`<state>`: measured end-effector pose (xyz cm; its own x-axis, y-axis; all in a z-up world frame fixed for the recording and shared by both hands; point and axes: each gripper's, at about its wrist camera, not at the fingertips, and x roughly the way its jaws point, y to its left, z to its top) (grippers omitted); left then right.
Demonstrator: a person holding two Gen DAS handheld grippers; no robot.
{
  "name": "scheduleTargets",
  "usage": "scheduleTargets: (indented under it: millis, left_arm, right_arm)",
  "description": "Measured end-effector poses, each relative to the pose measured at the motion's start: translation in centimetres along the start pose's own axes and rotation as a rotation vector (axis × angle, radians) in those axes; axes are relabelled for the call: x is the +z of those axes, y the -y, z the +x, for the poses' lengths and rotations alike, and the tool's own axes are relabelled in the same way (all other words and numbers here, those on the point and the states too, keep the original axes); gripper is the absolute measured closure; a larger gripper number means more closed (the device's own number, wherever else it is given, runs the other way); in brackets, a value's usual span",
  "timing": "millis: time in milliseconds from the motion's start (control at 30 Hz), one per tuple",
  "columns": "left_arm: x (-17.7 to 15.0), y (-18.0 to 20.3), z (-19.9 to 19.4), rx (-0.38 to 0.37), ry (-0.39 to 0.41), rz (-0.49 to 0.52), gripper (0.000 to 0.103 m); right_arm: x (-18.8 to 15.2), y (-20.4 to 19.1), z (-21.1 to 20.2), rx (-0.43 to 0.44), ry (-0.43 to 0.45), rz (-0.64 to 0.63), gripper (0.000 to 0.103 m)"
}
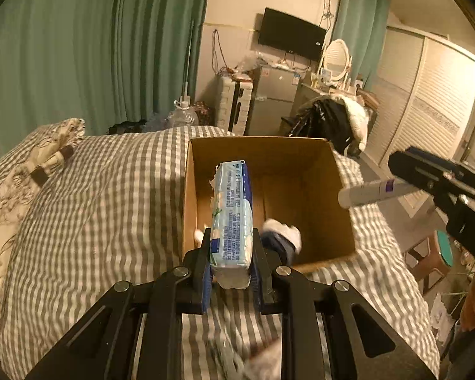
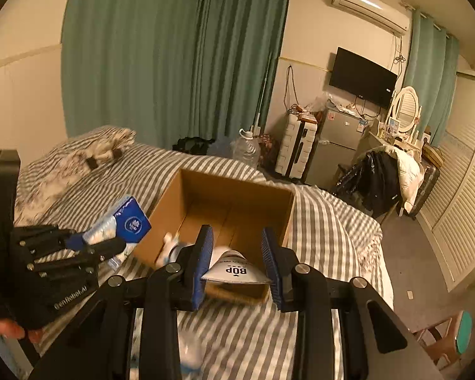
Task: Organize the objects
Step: 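Release the tissue pack and BOP tube into the box with both grippers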
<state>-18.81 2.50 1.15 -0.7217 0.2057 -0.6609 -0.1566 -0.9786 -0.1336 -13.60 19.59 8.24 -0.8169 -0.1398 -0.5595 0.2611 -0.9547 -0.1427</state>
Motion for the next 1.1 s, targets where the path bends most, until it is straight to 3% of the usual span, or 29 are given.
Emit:
scheduleTargets:
  millis: [333, 400, 433, 467, 500, 633, 800, 967, 1100]
  left_arm:
    - [0.7, -0.5, 8.6, 0.012, -0.065, 0.008, 0.081]
    - [0.2, -0.7, 9.3, 0.006, -0.087, 0.009, 0.07]
    - [0.0, -0.6, 9.4, -0.002, -0.101, 0.011, 0.065]
    - [-0.2, -0.6, 9.2, 0.003, -0.101, 0.011, 0.05]
    - [-0.4, -0.7, 8.8, 0.013, -0.094, 0.01, 0.039]
    - [-1.3, -1.0, 6.1, 0.033, -0.076, 0.01, 0.029]
    - [-2.6, -1.7, 0.7, 0.079, -0.033, 0.01, 0.012]
    - [-5.0, -2.4, -6.1, 0.128, 0.035, 0.015, 0.0]
    - [-7.0, -2.7, -9.9, 0.15, 0.059, 0.008, 0.0]
  right_arm:
    - [2.0, 1.1, 11.7, -0.009, -0.067, 0.017, 0.071]
    - [1.3, 1.1, 12.9, -0.001, -0.075, 0.025, 0.071]
    - [1.1, 1.2, 13.2, 0.004, -0.077, 0.03, 0.062]
    - [0.8, 1.2, 13.3, 0.007, -0.074, 0.041, 0.045]
    - [0.5, 1.4, 13.1, 0.009, -0.068, 0.052, 0.04]
    - [-0.2, 2.0, 11.0, 0.016, -0.058, 0.082, 0.037]
    - [-1.1, 2.3, 5.5, -0.006, -0.05, 0.072, 0.029]
    - [-2.9, 1.6, -1.2, -0.028, -0.04, 0.04, 0.018]
    - [-4.5, 0.6, -5.1, -0.03, -0.054, 0.04, 0.01]
